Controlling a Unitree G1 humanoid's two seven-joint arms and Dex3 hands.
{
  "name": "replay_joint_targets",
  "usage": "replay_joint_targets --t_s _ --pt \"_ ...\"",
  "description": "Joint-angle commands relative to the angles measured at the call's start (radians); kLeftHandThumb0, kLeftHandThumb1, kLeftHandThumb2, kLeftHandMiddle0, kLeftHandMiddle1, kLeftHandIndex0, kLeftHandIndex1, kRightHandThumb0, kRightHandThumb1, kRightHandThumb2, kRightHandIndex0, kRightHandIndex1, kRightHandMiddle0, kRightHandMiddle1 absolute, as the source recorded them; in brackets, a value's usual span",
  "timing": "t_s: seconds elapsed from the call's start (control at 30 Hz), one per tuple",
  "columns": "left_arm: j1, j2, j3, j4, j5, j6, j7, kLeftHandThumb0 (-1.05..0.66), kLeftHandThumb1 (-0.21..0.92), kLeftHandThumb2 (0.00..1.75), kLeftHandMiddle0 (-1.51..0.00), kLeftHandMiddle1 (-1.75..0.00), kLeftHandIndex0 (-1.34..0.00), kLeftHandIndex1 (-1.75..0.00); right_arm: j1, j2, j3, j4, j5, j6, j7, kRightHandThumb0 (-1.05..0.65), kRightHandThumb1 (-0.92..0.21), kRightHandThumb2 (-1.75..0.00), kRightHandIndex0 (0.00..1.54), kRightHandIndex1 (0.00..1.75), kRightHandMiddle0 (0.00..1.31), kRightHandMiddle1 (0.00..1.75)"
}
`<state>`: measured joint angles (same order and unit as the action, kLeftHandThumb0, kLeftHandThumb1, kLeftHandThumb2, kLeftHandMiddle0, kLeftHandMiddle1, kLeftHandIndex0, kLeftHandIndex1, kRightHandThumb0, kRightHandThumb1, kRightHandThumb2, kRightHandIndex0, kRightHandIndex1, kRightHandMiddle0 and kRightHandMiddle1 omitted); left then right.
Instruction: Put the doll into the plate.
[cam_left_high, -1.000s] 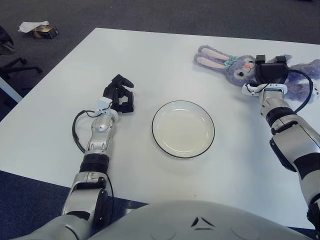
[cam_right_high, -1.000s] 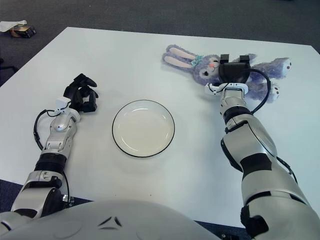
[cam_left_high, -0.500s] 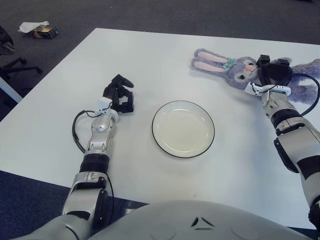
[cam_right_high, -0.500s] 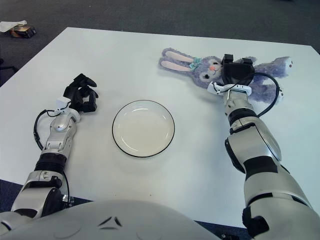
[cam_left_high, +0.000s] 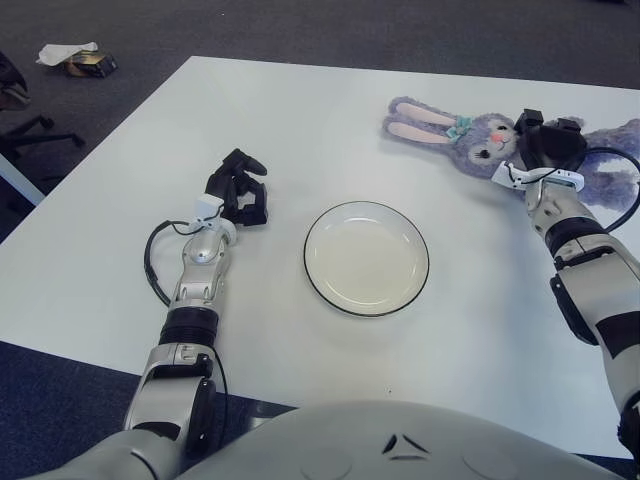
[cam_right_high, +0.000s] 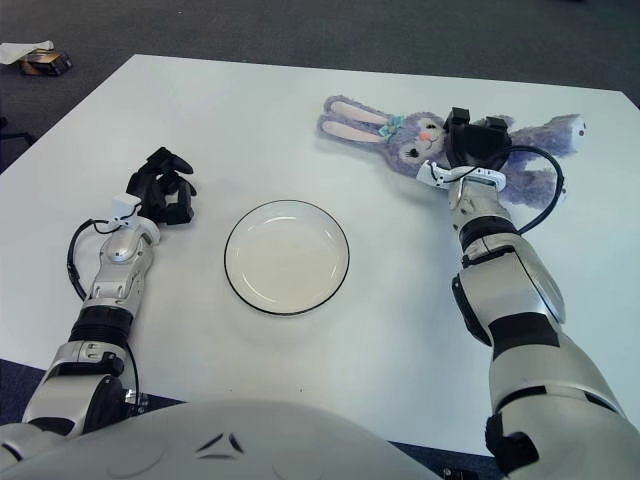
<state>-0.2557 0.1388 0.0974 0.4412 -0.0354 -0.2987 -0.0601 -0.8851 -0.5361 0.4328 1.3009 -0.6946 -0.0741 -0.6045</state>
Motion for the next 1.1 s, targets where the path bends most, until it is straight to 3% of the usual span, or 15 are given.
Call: replay_joint_targets --t_s 0.0,0.13,0.2,0.27,0.33,0.43,0.67,1.07 --pt "0.067 -0.028 -0.007 0.056 -0.001 0.002 0.0 -0.01 0.28 1.36 -0.52 -1.75 -0.51 -1.75 0.037 0.017 -0.011 0.006 0.026 -0.014 0.072 0.0 -0.27 -1.38 0.53 1.73 0.53 1.75" --pt "0.065 -0.031 -0.005 0.054 -0.004 0.009 0.001 -0.01 0.28 1.37 -0.53 -1.75 -0.51 -1.75 0.025 0.01 -0.021 -0.015 0.038 -0.023 0.1 0.0 -0.27 -1.38 0.53 1.73 0.53 1.75" --pt "0.063 -0.032 -0.004 0.055 -0.006 0.012 0.002 -0.01 0.27 1.38 -0.53 -1.75 -0.52 -1.75 0.026 0.007 -0.026 -0.019 0.044 -0.032 0.11 0.0 -0.13 -1.53 0.63 1.74 0.63 1.75" --pt "0.063 -0.034 -0.002 0.054 -0.007 0.012 0.003 -0.01 0.27 1.38 -0.54 -1.75 -0.52 -1.75 0.023 0.004 -0.033 -0.024 0.051 -0.04 0.122 0.0 -0.05 -1.53 0.83 1.46 0.7 1.75" --pt "0.062 -0.036 -0.001 0.054 -0.008 0.012 0.004 -0.01 0.27 1.38 -0.54 -1.75 -0.52 -1.75 0.019 0.0 -0.041 -0.027 0.058 -0.045 0.137 0.0 0.0 -1.55 0.94 1.33 0.72 1.75" --pt "0.061 -0.037 0.0 0.055 -0.008 0.01 0.005 -0.01 0.26 1.39 -0.54 -1.75 -0.52 -1.75 0.009 -0.01 -0.054 -0.037 0.072 -0.055 0.165 0.0 0.04 -1.6 0.98 1.38 0.7 1.75" --pt "0.057 -0.039 -0.001 0.058 -0.002 0.012 0.011 -0.01 0.26 1.39 -0.54 -1.75 -0.53 -1.75 -0.014 -0.042 -0.088 -0.12 0.101 -0.066 0.247 0.0 0.03 -1.65 0.94 1.54 0.66 1.75" --pt "0.051 -0.042 -0.002 0.063 0.007 0.006 0.016 -0.01 0.26 1.39 -0.54 -1.75 -0.53 -1.75 0.024 -0.076 -0.143 -0.257 0.149 -0.108 0.365 0.0 0.03 -1.65 0.93 1.56 0.65 1.75"
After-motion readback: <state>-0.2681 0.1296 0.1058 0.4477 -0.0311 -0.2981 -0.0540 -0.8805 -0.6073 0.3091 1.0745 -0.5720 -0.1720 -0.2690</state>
